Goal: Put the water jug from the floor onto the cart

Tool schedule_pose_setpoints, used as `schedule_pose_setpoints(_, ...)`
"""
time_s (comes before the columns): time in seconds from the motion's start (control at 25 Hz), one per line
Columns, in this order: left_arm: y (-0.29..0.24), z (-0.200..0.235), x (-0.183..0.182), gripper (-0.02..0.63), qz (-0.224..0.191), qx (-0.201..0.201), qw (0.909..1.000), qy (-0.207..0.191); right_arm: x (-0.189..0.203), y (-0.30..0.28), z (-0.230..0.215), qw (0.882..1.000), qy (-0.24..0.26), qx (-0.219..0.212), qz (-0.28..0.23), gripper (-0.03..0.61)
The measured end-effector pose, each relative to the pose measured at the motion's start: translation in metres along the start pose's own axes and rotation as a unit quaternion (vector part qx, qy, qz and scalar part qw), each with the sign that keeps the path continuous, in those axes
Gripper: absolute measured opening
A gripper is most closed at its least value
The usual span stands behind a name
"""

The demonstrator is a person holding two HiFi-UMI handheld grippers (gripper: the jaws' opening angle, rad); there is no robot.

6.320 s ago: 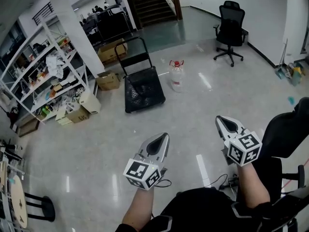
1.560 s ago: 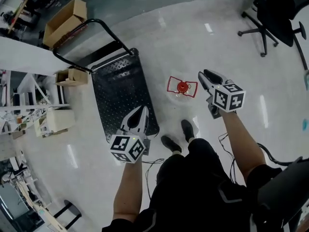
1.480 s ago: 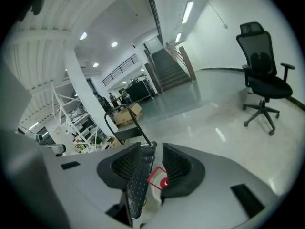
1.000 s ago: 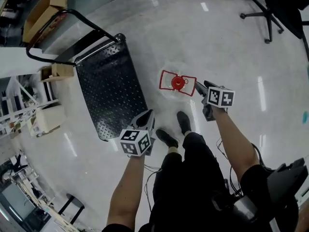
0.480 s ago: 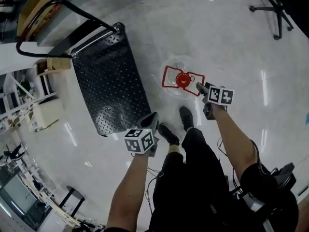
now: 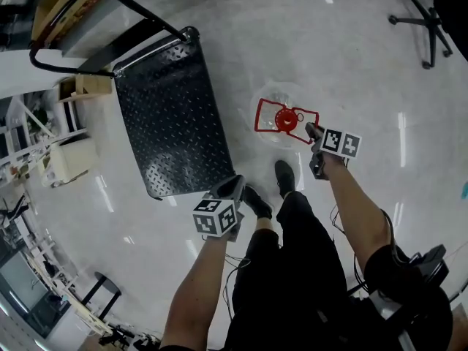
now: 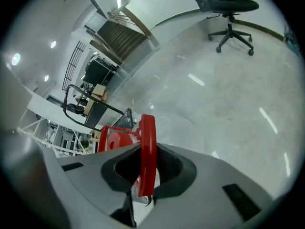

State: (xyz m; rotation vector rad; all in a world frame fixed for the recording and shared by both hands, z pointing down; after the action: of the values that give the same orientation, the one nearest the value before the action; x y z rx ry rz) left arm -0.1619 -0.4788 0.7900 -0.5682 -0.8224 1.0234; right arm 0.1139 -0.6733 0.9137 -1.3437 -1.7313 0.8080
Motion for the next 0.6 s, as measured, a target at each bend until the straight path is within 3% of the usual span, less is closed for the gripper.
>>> schedule_pose_setpoints(0.24, 0.030, -0.011, -0.009, -0.008, -0.042, -0.006, 0.9990, 0.015, -0.004, 0.014, 0.016, 1.000, -0.002, 0.000, 0.018, 0.060)
schedule_pose_setpoints(0.6, 0.116, -0.016, -0.020, -0.008, -0.149, -0.043, 0.9877, 0.022, -0.012, 0.056, 0.087, 0.997, 0.070, -0.031, 0.016, 0.060)
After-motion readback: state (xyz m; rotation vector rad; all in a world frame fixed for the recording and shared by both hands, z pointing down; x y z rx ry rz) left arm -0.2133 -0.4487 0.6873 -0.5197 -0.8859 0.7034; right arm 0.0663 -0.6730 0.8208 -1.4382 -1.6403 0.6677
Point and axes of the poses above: the fingertips, and each gripper's own axes: y backward along the fingers, z to its left, x out of its underside, the point moved 9 cm from there along y, backward along the fingers, and after that the axes turned 7 degrees about x, right-handed, at the moved point
